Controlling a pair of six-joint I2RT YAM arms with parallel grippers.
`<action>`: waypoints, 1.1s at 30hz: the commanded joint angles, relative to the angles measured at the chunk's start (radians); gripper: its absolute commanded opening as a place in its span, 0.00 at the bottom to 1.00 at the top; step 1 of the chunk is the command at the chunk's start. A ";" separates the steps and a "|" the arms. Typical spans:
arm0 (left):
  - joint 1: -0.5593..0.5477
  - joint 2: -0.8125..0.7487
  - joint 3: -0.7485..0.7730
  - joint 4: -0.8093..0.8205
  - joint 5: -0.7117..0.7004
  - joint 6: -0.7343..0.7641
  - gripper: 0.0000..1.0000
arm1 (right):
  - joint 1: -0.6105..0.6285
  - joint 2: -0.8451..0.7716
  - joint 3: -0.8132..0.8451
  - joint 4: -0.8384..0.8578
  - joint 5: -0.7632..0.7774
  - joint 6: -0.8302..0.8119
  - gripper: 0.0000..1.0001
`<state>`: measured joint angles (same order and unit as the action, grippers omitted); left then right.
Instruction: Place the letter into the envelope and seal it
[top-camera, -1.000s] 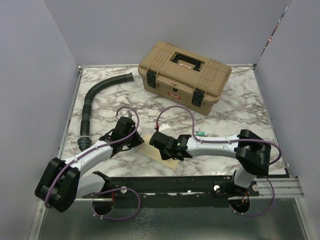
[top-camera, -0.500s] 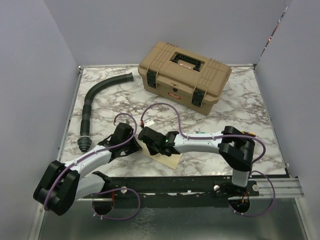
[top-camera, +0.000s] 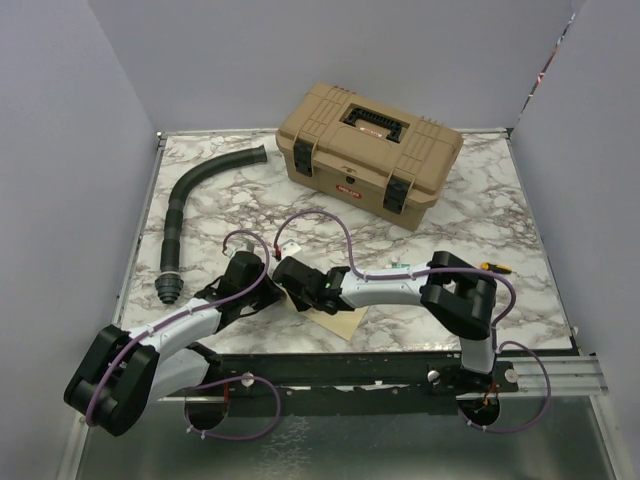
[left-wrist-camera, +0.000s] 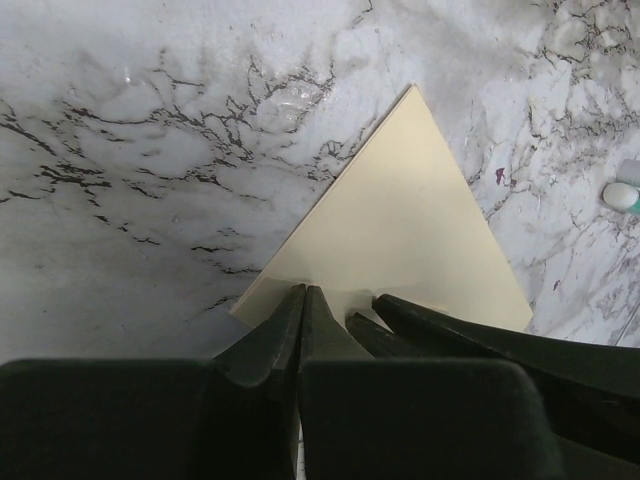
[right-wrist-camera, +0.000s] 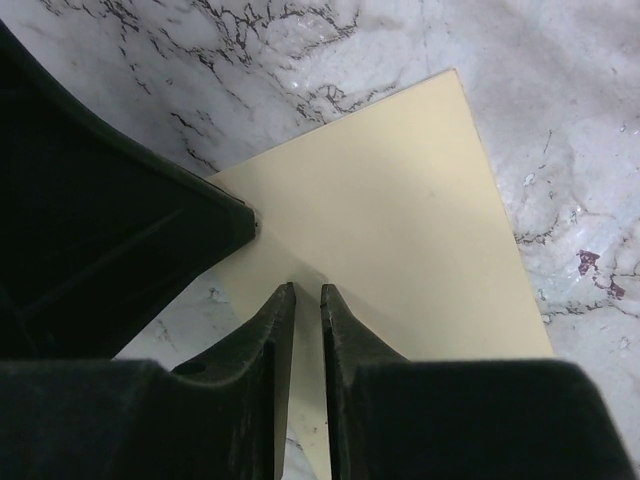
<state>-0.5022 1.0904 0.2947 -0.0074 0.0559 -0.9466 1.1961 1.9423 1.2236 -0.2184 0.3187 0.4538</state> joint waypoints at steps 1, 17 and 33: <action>0.003 0.024 -0.025 -0.063 -0.076 0.007 0.00 | 0.003 0.030 -0.062 -0.003 0.001 0.024 0.20; 0.012 0.049 -0.013 -0.070 -0.085 0.020 0.00 | 0.003 -0.068 -0.290 -0.060 0.001 0.073 0.20; 0.019 0.073 -0.002 -0.070 -0.087 0.034 0.00 | 0.002 -0.091 -0.362 -0.156 -0.006 0.169 0.18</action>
<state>-0.4988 1.1336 0.3126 0.0139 0.0528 -0.9527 1.1961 1.7844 0.9512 -0.0578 0.3420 0.5697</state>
